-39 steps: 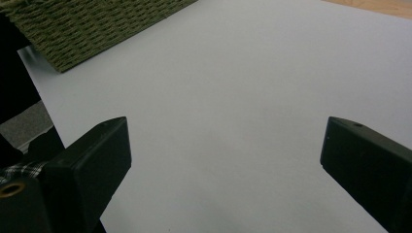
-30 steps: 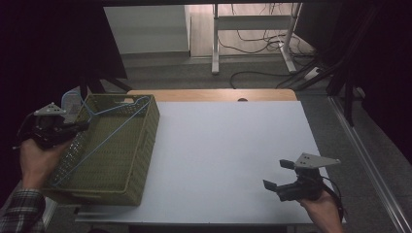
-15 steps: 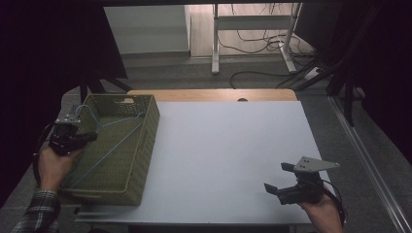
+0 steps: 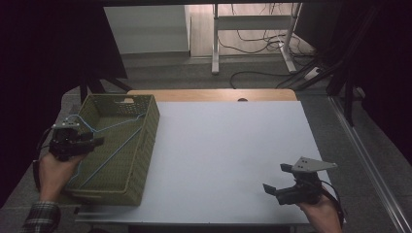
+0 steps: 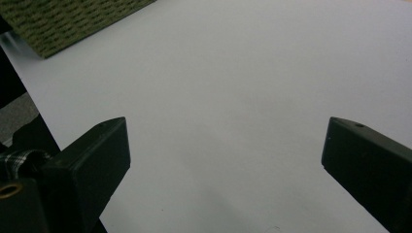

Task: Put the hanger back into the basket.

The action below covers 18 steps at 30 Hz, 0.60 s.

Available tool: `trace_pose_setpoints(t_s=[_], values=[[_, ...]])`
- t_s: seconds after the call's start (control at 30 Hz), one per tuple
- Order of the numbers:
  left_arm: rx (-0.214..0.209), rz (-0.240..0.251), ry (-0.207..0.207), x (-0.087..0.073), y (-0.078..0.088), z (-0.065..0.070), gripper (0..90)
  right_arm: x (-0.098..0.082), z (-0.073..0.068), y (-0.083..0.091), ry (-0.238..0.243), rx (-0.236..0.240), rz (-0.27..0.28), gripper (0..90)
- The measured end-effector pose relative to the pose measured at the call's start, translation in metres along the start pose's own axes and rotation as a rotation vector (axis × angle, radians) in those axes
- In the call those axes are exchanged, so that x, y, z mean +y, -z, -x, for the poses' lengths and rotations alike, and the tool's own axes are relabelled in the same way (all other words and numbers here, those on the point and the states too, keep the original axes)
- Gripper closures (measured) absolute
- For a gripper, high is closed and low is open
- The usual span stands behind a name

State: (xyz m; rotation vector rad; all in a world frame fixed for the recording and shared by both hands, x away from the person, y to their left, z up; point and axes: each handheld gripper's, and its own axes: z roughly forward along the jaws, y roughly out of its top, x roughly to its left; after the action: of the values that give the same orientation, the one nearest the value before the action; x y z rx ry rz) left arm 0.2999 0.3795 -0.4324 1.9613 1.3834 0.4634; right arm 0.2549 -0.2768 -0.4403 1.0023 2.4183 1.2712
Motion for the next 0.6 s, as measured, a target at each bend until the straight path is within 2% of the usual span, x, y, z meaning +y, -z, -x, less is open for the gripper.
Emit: trace_pose_setpoints(t_s=[0.03,0.07,0.1,0.13,0.17,0.2,0.23,0.27,0.3,0.33,0.37,0.4,0.43,0.5,0.53,0.57,0.6], values=[[-0.030,0.015,-0.001,0.000,0.002,0.005,38.3,0.000,0.000,0.000,-0.005,-0.003,0.000,2.2],[-0.072,0.048,-0.009,-0.002,0.005,0.016,36.3,0.001,-0.001,0.001,-0.010,-0.003,0.002,1.7],[-0.072,0.048,-0.009,-0.002,0.005,0.016,33.2,0.001,-0.001,0.001,-0.014,-0.008,0.005,1.3],[-0.115,0.083,-0.021,-0.003,0.009,0.027,29.5,0.001,-0.001,0.002,-0.018,-0.010,0.006,1.3],[-0.115,0.083,-0.021,-0.003,0.009,0.027,26.5,0.001,-0.001,0.002,-0.018,-0.010,0.006,1.3],[-0.152,0.118,-0.041,-0.005,0.013,0.039,24.4,0.002,-0.001,0.002,-0.019,-0.011,0.003,1.2],[-0.161,0.124,-0.051,-0.006,0.015,0.045,22.3,0.002,-0.001,0.002,-0.018,-0.015,0.001,1.2],[-0.161,0.124,-0.051,-0.006,0.015,0.045,20.3,0.001,-0.002,0.002,-0.019,-0.015,-0.001,1.1],[-0.168,0.132,-0.068,-0.007,0.017,0.052,20.3,0.001,-0.002,0.002,-0.019,-0.015,-0.001,1.1],[-0.189,0.144,-0.093,-0.008,0.020,0.063,17.1,0.001,-0.003,0.002,-0.022,-0.014,-0.001,1.0],[-0.189,0.144,-0.093,-0.008,0.020,0.063,15.6,0.001,-0.003,0.002,-0.023,-0.013,-0.001,0.9],[-0.217,0.157,-0.106,-0.011,0.022,0.074,14.6,0.001,-0.003,0.002,-0.024,-0.011,-0.003,0.8],[-0.234,0.160,-0.112,-0.013,0.023,0.079,13.3,0.001,-0.003,0.003,-0.025,-0.011,-0.003,0.7],[-0.263,0.175,-0.119,-0.017,0.026,0.088,12.3,0.000,-0.003,0.003,-0.034,-0.006,0.000,0.6],[-0.263,0.175,-0.119,-0.017,0.026,0.088,11.5,0.000,-0.003,0.003,-0.034,-0.006,0.000,0.6],[-0.306,0.185,-0.124,-0.022,0.027,0.097,10.2,0.000,-0.003,0.004,-0.038,-0.005,0.002,0.6],[-0.320,0.186,-0.126,-0.025,0.027,0.102,9.8,0.000,-0.002,0.004,-0.039,-0.004,0.002,0.6]])
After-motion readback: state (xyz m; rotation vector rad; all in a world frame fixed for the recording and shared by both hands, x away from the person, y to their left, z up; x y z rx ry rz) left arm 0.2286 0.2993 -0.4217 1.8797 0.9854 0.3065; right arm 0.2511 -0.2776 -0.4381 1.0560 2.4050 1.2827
